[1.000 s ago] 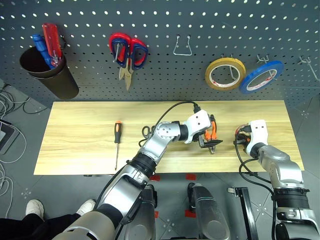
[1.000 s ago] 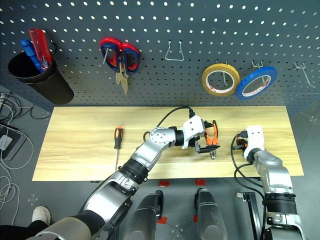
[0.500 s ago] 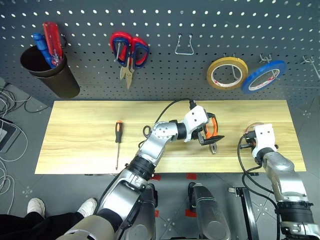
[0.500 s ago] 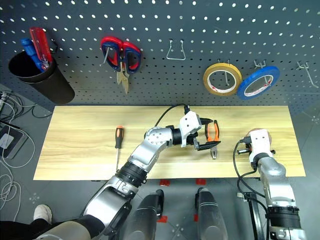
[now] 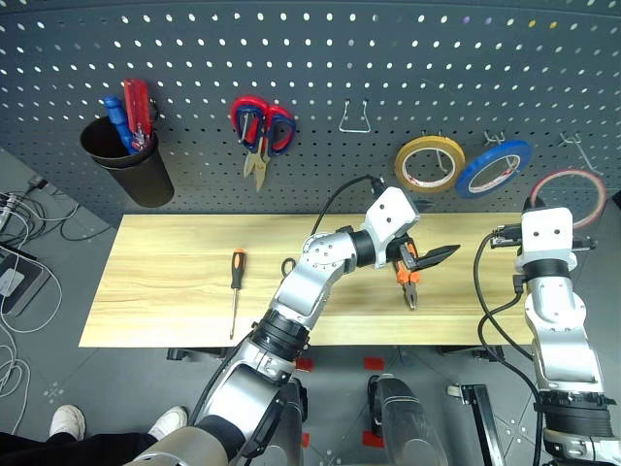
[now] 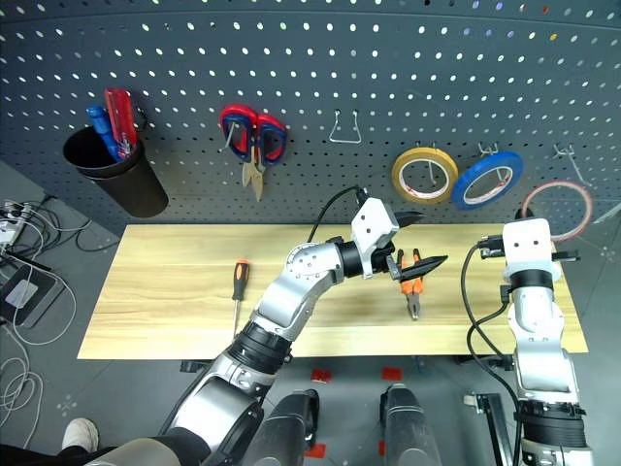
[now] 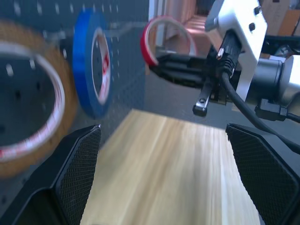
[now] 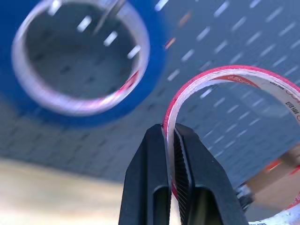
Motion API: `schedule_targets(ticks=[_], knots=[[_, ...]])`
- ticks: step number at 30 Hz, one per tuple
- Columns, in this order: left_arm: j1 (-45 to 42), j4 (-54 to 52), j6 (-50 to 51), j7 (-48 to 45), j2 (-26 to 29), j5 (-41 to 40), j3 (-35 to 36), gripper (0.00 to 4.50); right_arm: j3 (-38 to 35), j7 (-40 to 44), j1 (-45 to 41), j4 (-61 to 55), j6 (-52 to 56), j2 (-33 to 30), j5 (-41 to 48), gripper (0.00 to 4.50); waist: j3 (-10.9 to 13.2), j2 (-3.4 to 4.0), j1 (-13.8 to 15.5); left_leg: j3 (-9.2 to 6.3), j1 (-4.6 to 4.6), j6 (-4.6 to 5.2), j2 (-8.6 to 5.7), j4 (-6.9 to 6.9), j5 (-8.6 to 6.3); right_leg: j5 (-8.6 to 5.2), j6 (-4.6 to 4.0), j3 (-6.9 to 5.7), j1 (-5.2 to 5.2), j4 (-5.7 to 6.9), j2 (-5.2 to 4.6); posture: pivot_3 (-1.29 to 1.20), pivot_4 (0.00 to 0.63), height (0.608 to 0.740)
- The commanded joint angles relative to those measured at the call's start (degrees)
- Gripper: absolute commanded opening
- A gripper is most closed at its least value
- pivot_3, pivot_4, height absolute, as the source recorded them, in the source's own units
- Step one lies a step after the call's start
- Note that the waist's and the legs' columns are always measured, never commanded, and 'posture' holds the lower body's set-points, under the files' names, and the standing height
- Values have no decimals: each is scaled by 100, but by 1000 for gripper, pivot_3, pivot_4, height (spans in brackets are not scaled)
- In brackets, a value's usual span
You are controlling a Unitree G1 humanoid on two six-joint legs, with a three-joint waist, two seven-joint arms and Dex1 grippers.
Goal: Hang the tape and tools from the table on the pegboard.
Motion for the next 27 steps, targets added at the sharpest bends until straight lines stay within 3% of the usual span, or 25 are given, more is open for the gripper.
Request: schedule_targets(ticks=[1, 6, 12, 24, 27], knots=[[-279, 109, -247, 111, -204, -61, 56, 4500, -211, -233, -110, 95, -302, -102, -158, 52, -53, -1, -9, 3, 0, 0, -1, -1, 0, 0, 0, 1, -1, 0, 2, -91, 195, 740], [-602, 522, -452, 135, -337, -78, 113, 4500, -184, -231, -344, 549, -578, -100, -101, 52, -122, 2, -31, 13, 6, 1, 1, -7, 0, 0, 0, 8, -1, 0, 5, -93, 193, 740], [-784, 835, -644, 82, -471, -64, 128, 4500, -276, 226, -828, 1434, -993, -32, 595, 52, -140, 7, -74, 18, 7, 2, 3, -6, 0, 0, 0, 10, -1, 1, 6, -94, 192, 740], [-933, 1050, -759, 97, -614, -66, 95, 4500, -543, 529, -1469, 2372, -1055, -23, 1276, 52, -144, 13, -121, 25, 8, 4, 6, -4, 1, 0, 0, 10, -1, 7, 6, -82, 191, 740], [-926, 1050, -768, 93, -598, -58, 93, 4500, -528, 544, -1456, 2362, -1046, 21, 1342, 884, -149, 17, -130, 26, 8, 4, 6, -2, 1, 0, -1, 11, -1, 9, 6, -81, 191, 740]])
